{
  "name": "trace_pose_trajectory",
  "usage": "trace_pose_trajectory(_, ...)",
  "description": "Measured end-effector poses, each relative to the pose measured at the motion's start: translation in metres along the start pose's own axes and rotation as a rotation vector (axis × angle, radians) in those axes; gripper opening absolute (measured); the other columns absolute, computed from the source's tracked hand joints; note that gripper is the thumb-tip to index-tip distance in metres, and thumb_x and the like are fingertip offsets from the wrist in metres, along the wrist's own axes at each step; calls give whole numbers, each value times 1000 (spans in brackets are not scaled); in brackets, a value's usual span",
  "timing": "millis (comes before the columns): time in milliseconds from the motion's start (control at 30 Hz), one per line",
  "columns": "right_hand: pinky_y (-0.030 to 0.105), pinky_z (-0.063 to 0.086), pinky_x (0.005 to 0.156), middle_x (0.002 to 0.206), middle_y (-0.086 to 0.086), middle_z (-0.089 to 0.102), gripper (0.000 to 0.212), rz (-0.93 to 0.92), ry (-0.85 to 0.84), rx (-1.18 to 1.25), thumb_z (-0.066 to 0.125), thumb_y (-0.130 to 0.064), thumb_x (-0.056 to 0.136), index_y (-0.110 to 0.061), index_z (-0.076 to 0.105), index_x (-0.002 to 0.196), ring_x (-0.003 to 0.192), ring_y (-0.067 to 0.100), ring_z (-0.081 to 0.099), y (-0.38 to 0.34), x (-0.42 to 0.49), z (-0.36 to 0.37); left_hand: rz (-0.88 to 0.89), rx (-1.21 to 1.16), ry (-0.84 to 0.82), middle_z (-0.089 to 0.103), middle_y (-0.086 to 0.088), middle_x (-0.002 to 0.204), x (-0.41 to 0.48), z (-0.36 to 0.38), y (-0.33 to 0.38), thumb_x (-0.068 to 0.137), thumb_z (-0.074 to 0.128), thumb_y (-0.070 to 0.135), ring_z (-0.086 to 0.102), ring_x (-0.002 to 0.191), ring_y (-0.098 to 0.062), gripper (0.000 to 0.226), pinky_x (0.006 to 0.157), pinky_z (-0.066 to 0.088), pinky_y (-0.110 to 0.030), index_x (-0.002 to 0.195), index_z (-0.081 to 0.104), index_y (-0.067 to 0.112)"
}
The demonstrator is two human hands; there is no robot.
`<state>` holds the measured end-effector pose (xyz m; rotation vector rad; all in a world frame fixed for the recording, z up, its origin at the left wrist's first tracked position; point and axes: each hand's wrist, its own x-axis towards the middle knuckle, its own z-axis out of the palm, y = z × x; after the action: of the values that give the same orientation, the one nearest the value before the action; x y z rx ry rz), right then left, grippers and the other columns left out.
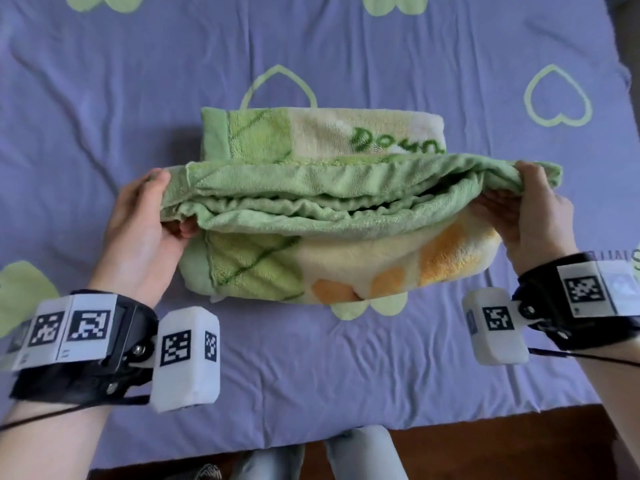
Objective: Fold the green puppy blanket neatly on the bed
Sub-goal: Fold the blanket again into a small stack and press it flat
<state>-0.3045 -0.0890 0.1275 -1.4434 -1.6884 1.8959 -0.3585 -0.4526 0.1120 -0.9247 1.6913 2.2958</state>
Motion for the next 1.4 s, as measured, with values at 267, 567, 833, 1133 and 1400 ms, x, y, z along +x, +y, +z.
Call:
trace_pose_trajectory(267,33,58,82,95,17,69,14,-8,-143,87,54,-17,92,-7,62,88,84,23,70,-16,58,60,-49,32,89,62,-4,109,72,57,19,93,54,27,61,86,-14,20,59,47,-20,112,52,20)
trace_pose_trajectory(567,59,-12,111,162,-5,1,57,-705,-571,-1177,30,-67,90,-54,19,144,148,19,-14,42,33,52,-145,222,91,60,1,121,130,92,-4,99,37,39,63,89,-7,43,76,46,-20,137,39,21)
trace_pose_trajectory(833,68,-24,101,159,-6,-19,59,-594,-492,-1465,6,-77,85,-62,-15,138,145,22,-25,102,68,66,261,974,-418,3,15,159,34,88,-39,94,50,40,6,142,2,69,116,5,-36,145,5,49)
trace_pose_trajectory(1133,65,-26,102,158,-8,-24,59,-494,-558,-1427,11,-75,87,-60,-10,140,143,19,-28,90,90,85,323,1719,-432,-39,7,149,28,62,-120,91,0,63,-37,136,-10,53,114,-21,-45,134,-30,54)
trace_pose_trajectory(1400,63,-15,108,161,-7,-12,59,-652,-377,-1372,20,-66,93,-51,0,146,146,23,-21,90,57,24,204,1743,-481,-33,16,151,73,62,-128,83,-1,63,-35,133,2,57,111,-23,-36,134,-25,55)
